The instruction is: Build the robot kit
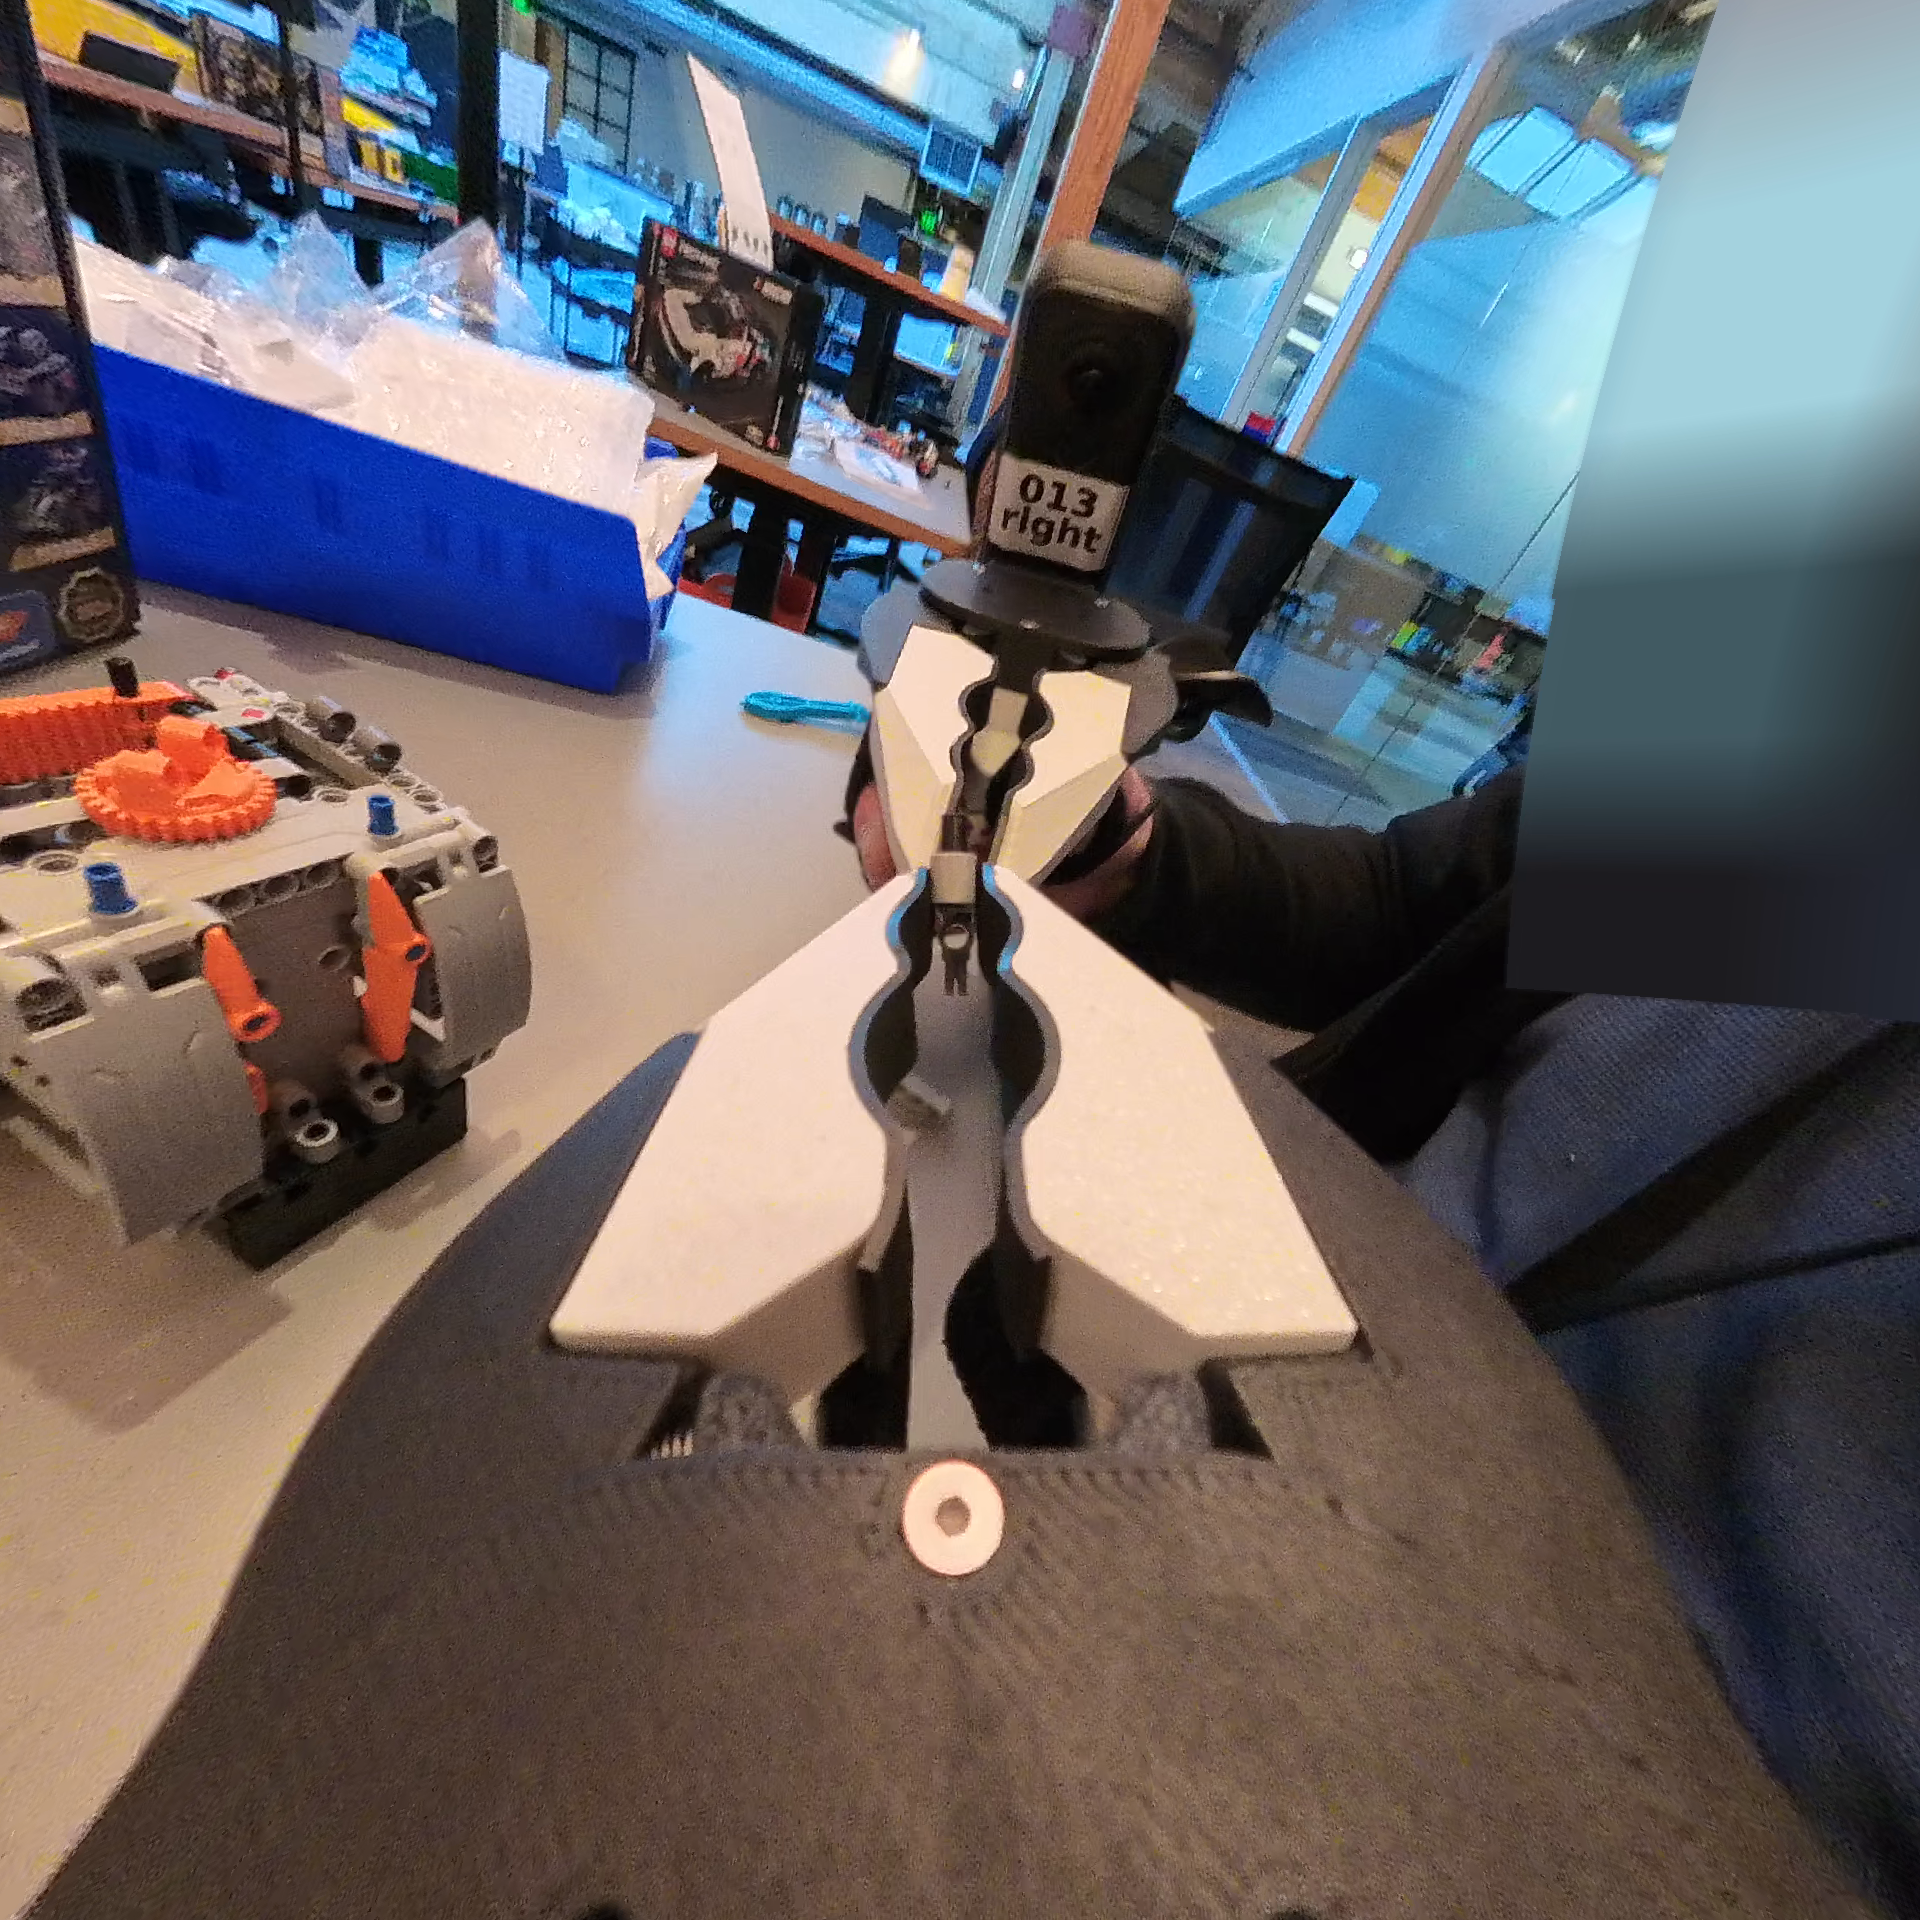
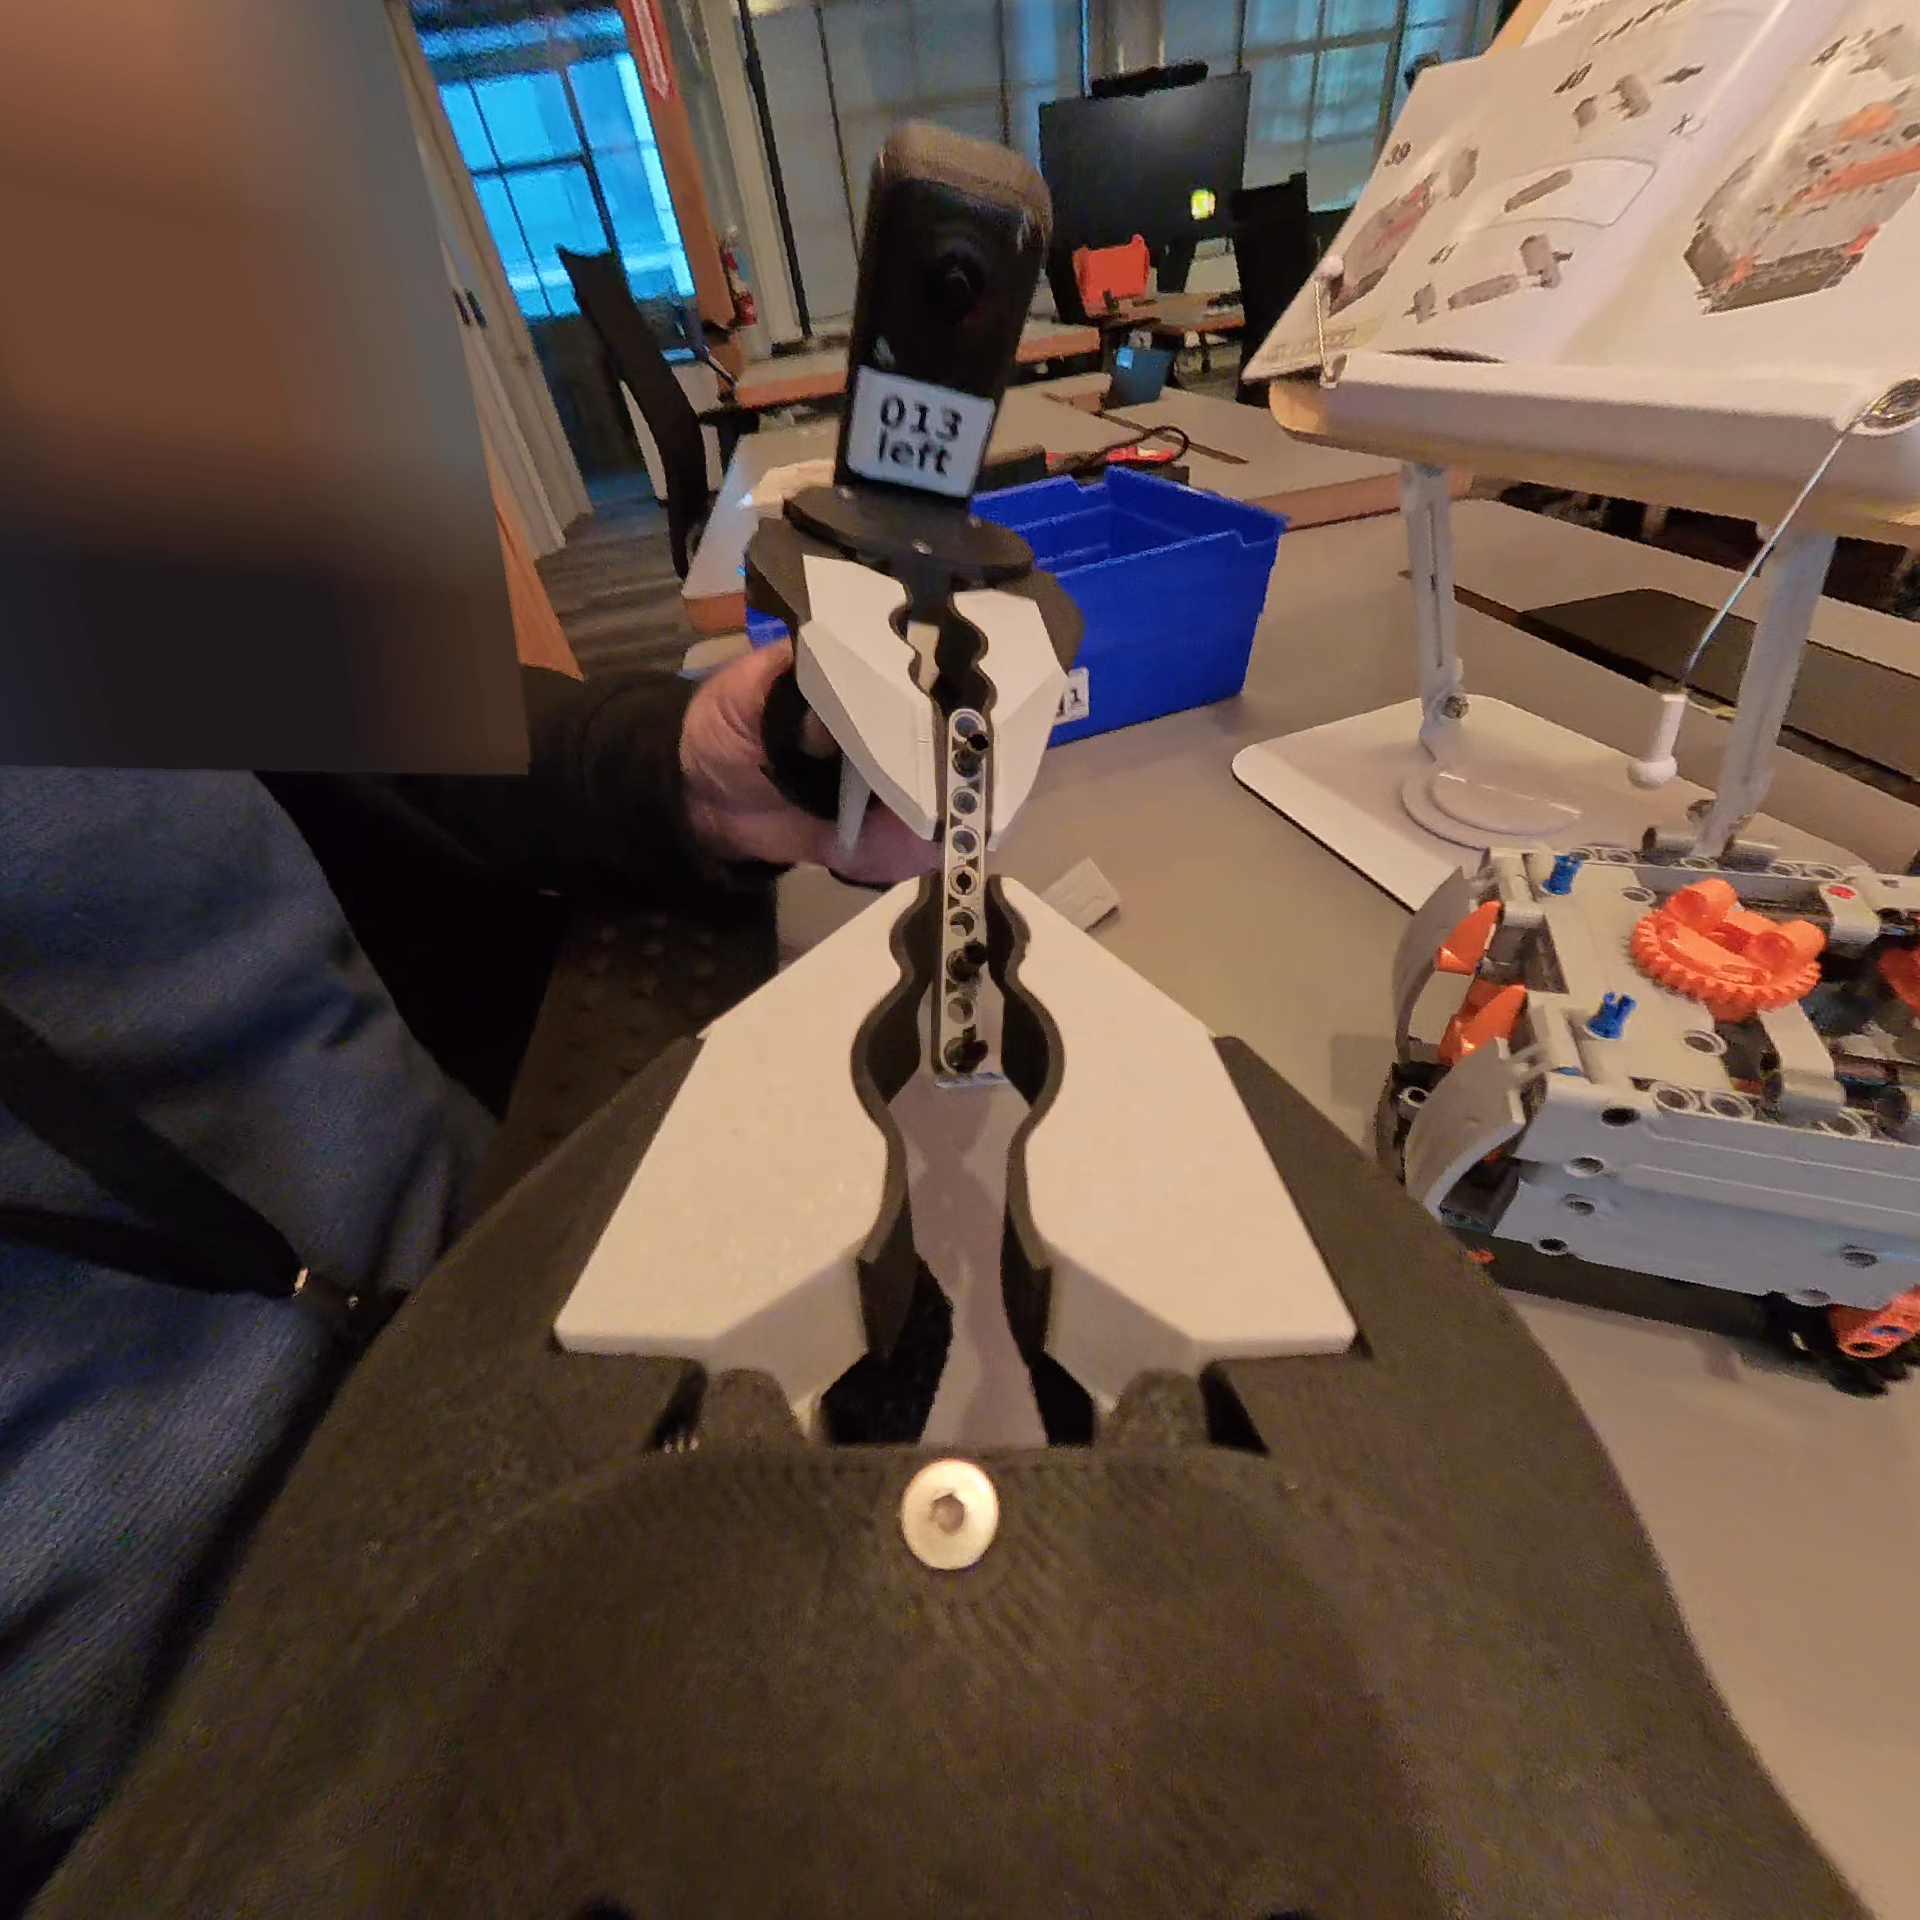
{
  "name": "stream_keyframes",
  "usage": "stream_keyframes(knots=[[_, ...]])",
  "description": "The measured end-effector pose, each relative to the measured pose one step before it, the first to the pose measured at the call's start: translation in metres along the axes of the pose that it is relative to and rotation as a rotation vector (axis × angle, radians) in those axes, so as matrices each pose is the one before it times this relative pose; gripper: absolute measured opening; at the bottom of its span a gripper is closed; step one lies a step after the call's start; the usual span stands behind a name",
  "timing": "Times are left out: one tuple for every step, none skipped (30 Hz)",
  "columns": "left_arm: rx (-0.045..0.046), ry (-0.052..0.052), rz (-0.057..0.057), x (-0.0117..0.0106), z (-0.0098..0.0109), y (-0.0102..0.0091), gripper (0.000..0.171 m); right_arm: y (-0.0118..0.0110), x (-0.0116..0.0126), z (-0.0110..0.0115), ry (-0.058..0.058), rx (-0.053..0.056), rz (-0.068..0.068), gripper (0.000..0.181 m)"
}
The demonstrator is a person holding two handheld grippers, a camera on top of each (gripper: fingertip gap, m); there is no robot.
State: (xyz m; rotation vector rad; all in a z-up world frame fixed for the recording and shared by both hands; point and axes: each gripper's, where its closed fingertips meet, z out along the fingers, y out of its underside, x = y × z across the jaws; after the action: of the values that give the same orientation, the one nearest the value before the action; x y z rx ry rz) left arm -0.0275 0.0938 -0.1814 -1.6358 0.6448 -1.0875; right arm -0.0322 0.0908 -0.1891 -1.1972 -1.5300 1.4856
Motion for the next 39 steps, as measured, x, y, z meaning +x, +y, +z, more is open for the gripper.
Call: stream_keyframes(knots=[[-0.03484,-0.0170,0.0105,-0.00116,-0.00288,0.00192,0.005,0.00115,0.00137,0.00112,0.0177,-0.0192,-0.0075,0.009],[-0.03789,-0.0263,0.0300,-0.00128,-0.00412,0.00242,0.005,0.00272,-0.00021,-0.00092,-0.0020,-0.0309,-0.0045,0.012],[-0.03886,-0.0256,0.0388,-0.00031,-0.00454,0.00308,0.005,0.00717,-0.00457,-0.00153,-0.0421,-0.0562,0.0056,0.013],[-0.04519,-0.0015,0.0218,0.00269,-0.00300,0.00516,0.005,0.01290,-0.00691,0.00031,-0.0626,-0.0906,0.0104,0.015],[-0.07587,-0.0206,0.0249,-0.00024,0.00045,0.01148,0.005,0.01348,-0.00746,0.00291,-0.0586,-0.0971,-0.0092,0.015],[-0.06602,-0.0734,0.0395,-0.00715,0.00179,0.01178,0.005,0.01359,-0.00157,0.00487,-0.0100,-0.1057,-0.0390,0.017],[-0.04746,-0.0157,0.0310,-0.00009,0.00125,0.00955,0.005,0.01107,0.00110,0.00488,0.0073,-0.0935,-0.0504,0.018],[-0.05100,0.0500,-0.0112,0.00740,0.00135,0.00920,0.005,0.00390,-0.00315,0.00389,-0.0299,-0.0434,-0.0340,0.021],[-0.02314,-0.0075,-0.0074,-0.00101,0.00043,0.00488,0.005,-0.00131,-0.00689,0.00256,-0.0645,-0.0037,-0.0195,0.018],[-0.00625,-0.0294,0.0228,-0.00317,-0.00130,0.00261,0.005,0.00039,-0.00440,0.00310,-0.0508,-0.0130,-0.0241,0.017],[-0.00100,0.0080,0.0086,0.00112,-0.00228,0.00128,0.005,0.00452,0.00019,0.00476,-0.0169,-0.0458,-0.0340,0.019],[0.00983,0.0159,-0.0082,0.00102,-0.00241,-0.00052,0.005,0.00486,-0.00053,0.00631,-0.0184,-0.0538,-0.0403,0.018],[-0.00265,-0.0287,-0.0164,-0.00688,-0.00165,0.00156,0.005,0.00316,-0.00209,0.00719,-0.0303,-0.0424,-0.0391,0.018],[-0.02957,-0.0289,-0.0137,-0.00779,-0.00066,0.00582,0.005,0.00317,-0.00121,0.00752,-0.0262,-0.0392,-0.0367,0.017],[-0.01389,0.0011,-0.0069,-0.00277,-0.00030,0.00398,0.005,0.00352,-0.00110,0.00742,-0.0257,-0.0345,-0.0373,0.016],[0.01075,-0.0016,-0.0053,-0.00236,-0.00082,0.00008,0.005,0.00355,0.00029,0.00694,-0.0202,-0.0259,-0.0306,0.016],[0.00375,-0.0019,-0.0048,-0.00141,-0.00085,0.00007,0.005,0.00386,-0.00018,0.00598,-0.0244,-0.0218,-0.0228,0.014],[-0.00680,0.0008,0.0022,-0.00012,-0.00015,0.00121,0.005,0.00334,-0.00130,0.00499,-0.0302,-0.0160,-0.0191,0.013],[-0.00443,0.0006,0.0052,0.00021,0.00047,0.00080,0.005,0.00144,-0.00142,0.00383,-0.0260,-0.0069,-0.0191,0.012],[-0.00904,-0.0103,0.0001,-0.00182,0.00063,0.00147,0.005,0.00050,-0.00186,0.00250,-0.0252,-0.0030,-0.0172,0.011],[-0.01150,-0.0065,-0.0006,-0.00146,0.00054,0.00183,0.005,0.00092,-0.00150,0.00175,-0.0237,-0.0075,-0.0097,0.012],[-0.00249,0.0067,-0.0026,0.00025,0.00032,0.00037,0.005,0.00147,-0.00006,0.00103,-0.0147,-0.0115,-0.0068,0.013],[0.00801,0.0097,-0.0025,0.00087,0.00021,-0.00124,0.005,0.00071,0.00025,0.00035,-0.0097,-0.0060,-0.0118,0.013],[0.00527,0.0078,-0.0029,0.00068,0.00026,-0.00113,0.005,0.00046,0.00002,-0.00009,-0.0113,-0.0029,-0.0117,0.013],[0.00045,0.0046,-0.0012,0.00020,0.00065,-0.00055,0.005,0.00067,0.00117,-0.00003,-0.0071,-0.0046,-0.0079,0.015],[-0.00052,0.0027,0.0009,0.00014,0.00094,-0.00023,0.005,0.00048,0.00128,0.00011,-0.0064,-0.0039,-0.0106,0.016],[-0.00391,-0.0018,0.0014,-0.00062,0.00085,0.00037,0.005,-0.00047,0.00003,0.00022,-0.0116,0.0013,-0.0131,0.015],[-0.00470,-0.0033,-0.0006,-0.00109,0.00054,0.00070,0.005,-0.00116,-0.00063,0.00067,-0.0156,0.0033,-0.0117,0.015],[0.00084,0.0003,-0.0039,-0.00090,-0.00006,0.00012,0.005,-0.00019,-0.00072,0.00151,-0.0162,-0.0026,-0.0085,0.015],[0.00487,0.0031,-0.0063,-0.00058,-0.00041,-0.00044,0.005,0.00164,-0.00084,0.00224,-0.0165,-0.0138,-0.0054,0.013],[0.00456,-0.0008,-0.0059,-0.00119,-0.00063,-0.00029,0.005,0.00214,-0.00030,0.00190,-0.0090,-0.0173,-0.0060,0.009],[0.00312,0.0000,-0.0044,-0.00097,-0.00045,0.00000,0.005,-0.00016,-0.00097,0.00042,-0.0094,-0.0014,-0.0059,0.008],[0.00235,0.0016,-0.0044,-0.00070,-0.00032,-0.00001,0.005,0.00021,-0.00066,0.00026,-0.0058,-0.0026,0.0013,0.008],[0.00283,-0.0004,-0.0036,-0.00067,-0.00021,-0.00018,0.005,0.00067,-0.00018,-0.00035,0.0009,-0.0032,0.0116,0.008],[-0.00009,-0.0042,-0.0045,-0.00134,-0.00016,0.00014,0.005,0.00149,0.00102,-0.00147,0.0095,-0.0029,0.0247,0.007],[-0.00274,-0.0034,-0.0062,-0.00152,-0.00007,0.00061,0.005,0.00254,0.00143,-0.00223,0.0162,-0.0016,0.0314,0.007],[-0.00118,-0.0007,-0.0066,-0.00118,-0.00003,0.00041,0.005,0.00316,0.00395,-0.00307,0.0353,0.0026,0.0379,0.007],[0.00045,0.0016,-0.0035,-0.00039,-0.00008,0.00019,0.005,0.00273,0.00477,-0.00360,0.0382,0.0104,0.0577,0.007],[-0.00237,-0.0010,-0.0006,-0.00042,0.00024,0.00061,0.005,0.00125,0.00095,-0.00268,0.0144,0.0207,0.0651,0.007]])
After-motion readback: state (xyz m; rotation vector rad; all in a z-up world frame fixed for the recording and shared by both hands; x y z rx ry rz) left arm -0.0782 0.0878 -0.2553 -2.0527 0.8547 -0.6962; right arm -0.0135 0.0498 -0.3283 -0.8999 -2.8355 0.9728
